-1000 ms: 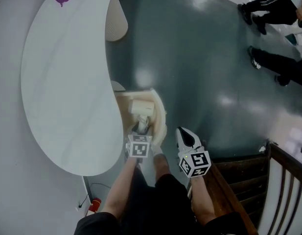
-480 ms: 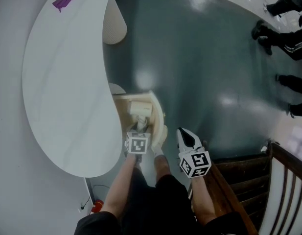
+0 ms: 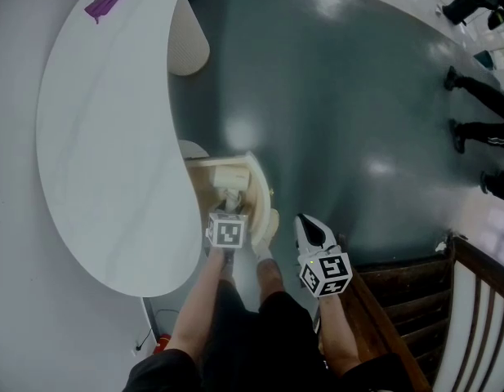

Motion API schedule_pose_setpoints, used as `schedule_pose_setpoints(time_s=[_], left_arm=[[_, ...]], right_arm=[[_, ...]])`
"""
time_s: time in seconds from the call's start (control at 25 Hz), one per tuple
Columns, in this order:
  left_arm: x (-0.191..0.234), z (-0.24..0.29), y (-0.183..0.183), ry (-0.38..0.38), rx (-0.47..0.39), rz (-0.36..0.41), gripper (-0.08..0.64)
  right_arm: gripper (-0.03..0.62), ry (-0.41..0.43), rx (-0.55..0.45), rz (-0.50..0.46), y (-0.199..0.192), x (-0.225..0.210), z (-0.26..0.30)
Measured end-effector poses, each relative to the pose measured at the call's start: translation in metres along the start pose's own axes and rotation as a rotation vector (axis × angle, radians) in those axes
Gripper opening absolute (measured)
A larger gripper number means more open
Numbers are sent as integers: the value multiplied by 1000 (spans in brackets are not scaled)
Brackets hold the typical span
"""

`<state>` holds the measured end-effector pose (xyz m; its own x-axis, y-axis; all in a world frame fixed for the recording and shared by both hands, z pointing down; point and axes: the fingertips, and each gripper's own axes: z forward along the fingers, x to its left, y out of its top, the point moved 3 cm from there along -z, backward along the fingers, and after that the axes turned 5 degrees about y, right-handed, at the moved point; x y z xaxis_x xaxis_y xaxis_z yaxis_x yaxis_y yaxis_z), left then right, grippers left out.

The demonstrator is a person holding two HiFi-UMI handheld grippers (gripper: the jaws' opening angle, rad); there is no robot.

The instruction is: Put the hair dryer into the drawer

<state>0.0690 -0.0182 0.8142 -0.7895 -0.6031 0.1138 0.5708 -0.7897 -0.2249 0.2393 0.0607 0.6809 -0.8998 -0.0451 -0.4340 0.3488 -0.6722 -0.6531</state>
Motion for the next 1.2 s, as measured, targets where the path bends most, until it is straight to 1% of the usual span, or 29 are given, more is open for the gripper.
schedule_pose_setpoints(time_s=[0.28, 0.4, 0.76, 0.96, 1.08, 1.2], left_arm=[[4, 13, -3, 9, 1, -14, 242], [2, 15, -3, -5, -1, -19, 242], [2, 19, -2, -1, -10, -14, 245], [3, 20, 0, -1, -37, -16, 241], [3, 17, 1, -1, -38, -23, 241], [5, 13, 3, 10, -56, -9, 241]], right_arm=[[3, -7, -1, 4, -2, -2, -2], [3, -8, 1, 4, -3, -2, -2], [3, -6, 7, 7, -8, -1, 0], [3, 0, 10, 7, -8, 1, 6], [3, 3, 11, 8, -8, 3, 9], [3, 5, 15, 9, -9, 5, 11]])
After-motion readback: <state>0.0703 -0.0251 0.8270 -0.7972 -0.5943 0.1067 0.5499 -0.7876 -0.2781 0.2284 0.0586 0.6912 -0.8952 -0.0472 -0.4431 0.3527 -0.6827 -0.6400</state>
